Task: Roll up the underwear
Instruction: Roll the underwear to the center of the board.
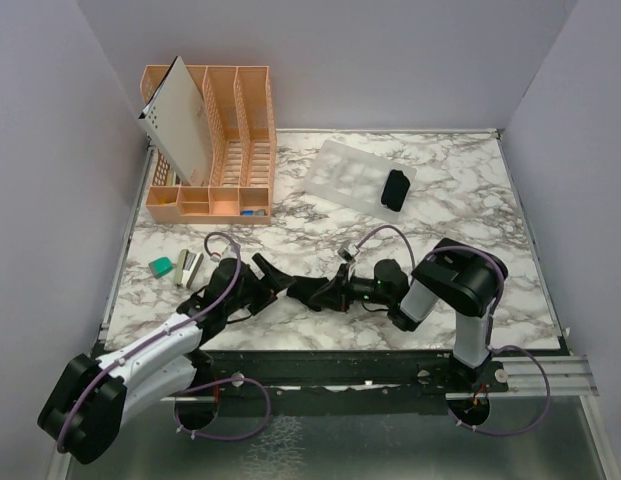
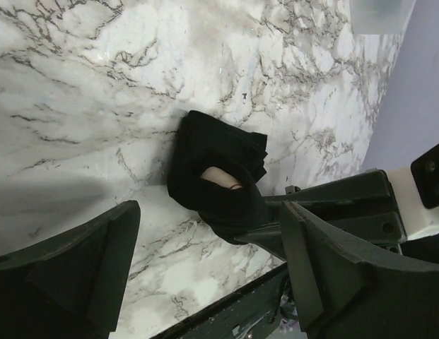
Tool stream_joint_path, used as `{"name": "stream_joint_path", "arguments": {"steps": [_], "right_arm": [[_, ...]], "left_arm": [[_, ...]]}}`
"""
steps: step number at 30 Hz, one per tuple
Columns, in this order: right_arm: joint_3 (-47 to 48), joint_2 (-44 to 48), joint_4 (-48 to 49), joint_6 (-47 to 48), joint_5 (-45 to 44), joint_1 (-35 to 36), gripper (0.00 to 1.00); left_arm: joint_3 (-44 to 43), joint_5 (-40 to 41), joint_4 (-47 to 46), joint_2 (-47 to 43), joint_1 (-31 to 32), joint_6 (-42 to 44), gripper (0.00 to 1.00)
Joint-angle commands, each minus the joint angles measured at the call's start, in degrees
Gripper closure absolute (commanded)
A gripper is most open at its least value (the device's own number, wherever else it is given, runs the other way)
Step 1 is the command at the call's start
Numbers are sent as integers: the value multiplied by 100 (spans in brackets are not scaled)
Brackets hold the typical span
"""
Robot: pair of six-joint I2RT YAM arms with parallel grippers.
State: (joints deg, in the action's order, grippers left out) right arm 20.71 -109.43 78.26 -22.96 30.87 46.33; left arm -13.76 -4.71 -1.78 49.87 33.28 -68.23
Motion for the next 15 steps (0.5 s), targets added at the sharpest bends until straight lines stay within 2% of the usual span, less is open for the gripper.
{"name": "stream_joint_path", "arguments": {"steps": [1,7,15], "right_arm": [[-199,-402,45,-785,490,-159,93],[-71,-505,-281,-985,490,-326,91],[-49,-849,89,-1469,552,-495,89]], "left_arm": [[45,-323,-660,571,-6,345,14],[-1,-372,-1219,1263,178,227,14],[-21,-92,-1362,1722,471,-3,17]]}}
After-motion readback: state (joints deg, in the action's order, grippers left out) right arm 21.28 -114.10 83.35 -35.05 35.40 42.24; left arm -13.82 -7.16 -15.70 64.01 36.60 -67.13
